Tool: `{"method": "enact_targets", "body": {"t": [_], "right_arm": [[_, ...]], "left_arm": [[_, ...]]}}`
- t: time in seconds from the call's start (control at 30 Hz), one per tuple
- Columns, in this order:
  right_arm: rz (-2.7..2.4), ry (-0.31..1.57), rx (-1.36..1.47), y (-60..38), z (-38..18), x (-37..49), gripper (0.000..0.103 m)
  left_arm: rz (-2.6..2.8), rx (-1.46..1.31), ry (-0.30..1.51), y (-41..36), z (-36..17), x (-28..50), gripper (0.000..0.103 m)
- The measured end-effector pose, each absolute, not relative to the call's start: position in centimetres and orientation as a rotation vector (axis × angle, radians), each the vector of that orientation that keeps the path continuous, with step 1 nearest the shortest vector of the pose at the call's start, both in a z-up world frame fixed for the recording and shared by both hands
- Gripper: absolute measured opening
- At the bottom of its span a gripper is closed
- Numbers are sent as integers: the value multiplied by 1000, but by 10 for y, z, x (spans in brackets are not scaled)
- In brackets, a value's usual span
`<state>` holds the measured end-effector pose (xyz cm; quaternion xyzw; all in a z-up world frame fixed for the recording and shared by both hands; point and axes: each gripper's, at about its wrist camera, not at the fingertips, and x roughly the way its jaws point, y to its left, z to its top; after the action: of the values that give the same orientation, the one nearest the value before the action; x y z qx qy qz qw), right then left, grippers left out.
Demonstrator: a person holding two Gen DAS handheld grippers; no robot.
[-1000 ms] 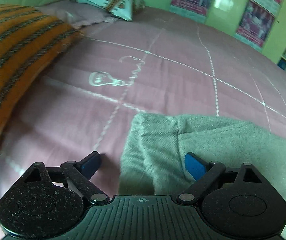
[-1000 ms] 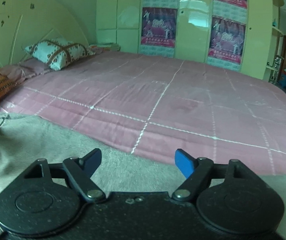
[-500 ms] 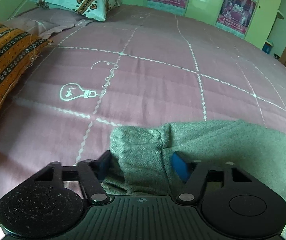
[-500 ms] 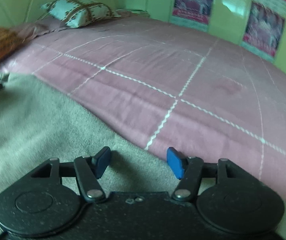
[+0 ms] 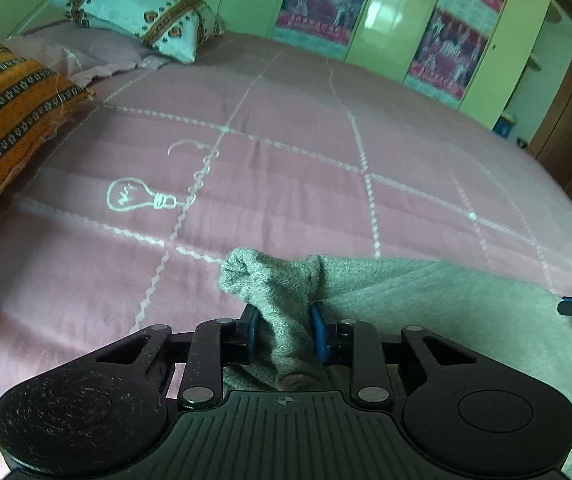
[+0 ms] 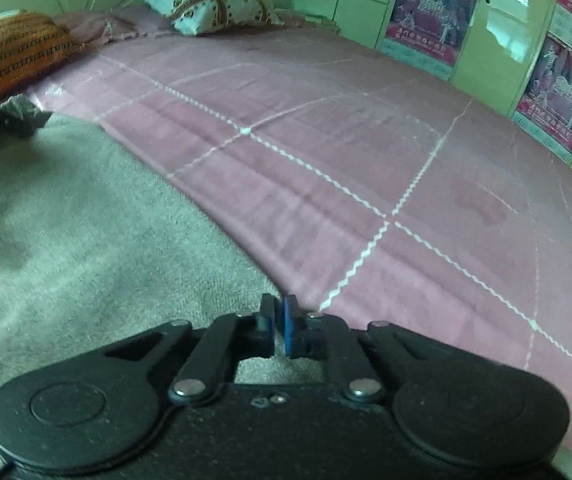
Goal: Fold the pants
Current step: 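Lift the waistband with both grippers and fold it over toward the cuffs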
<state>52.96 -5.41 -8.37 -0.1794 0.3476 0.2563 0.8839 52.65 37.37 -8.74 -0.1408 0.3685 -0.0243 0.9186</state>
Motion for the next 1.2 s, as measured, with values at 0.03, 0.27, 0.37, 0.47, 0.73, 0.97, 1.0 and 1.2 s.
{"method": "enact_targets", "body": {"t": [0.03,0.27,0.37,0.47,0.73,0.97,1.0,1.2], "right_arm": [[537,708,-361,-57,-77,525,0],[588,555,-424,-73,-14,444,0],[614,506,-471,-83,-3,384,0],[633,486,-546,-90,-14,321,0],[483,572,-394,-109,-47,239,12],[388,565,-120,-115,-32,241,16],[378,573,-88,-120,-34,242,17],[300,647,142,-135,-58,279,36]], "left_arm": [[-65,-302,732,376,-83,520,27],[-213,-204,473,376,-29,440,27],[-244,-156,416,371,-15,394,33],[-212,-185,430,372,-21,347,44],[79,-307,612,361,-67,255,50],[73,-547,520,341,-43,227,51],[47,-580,509,338,-42,230,53],[52,-671,566,337,-63,268,60]]}}
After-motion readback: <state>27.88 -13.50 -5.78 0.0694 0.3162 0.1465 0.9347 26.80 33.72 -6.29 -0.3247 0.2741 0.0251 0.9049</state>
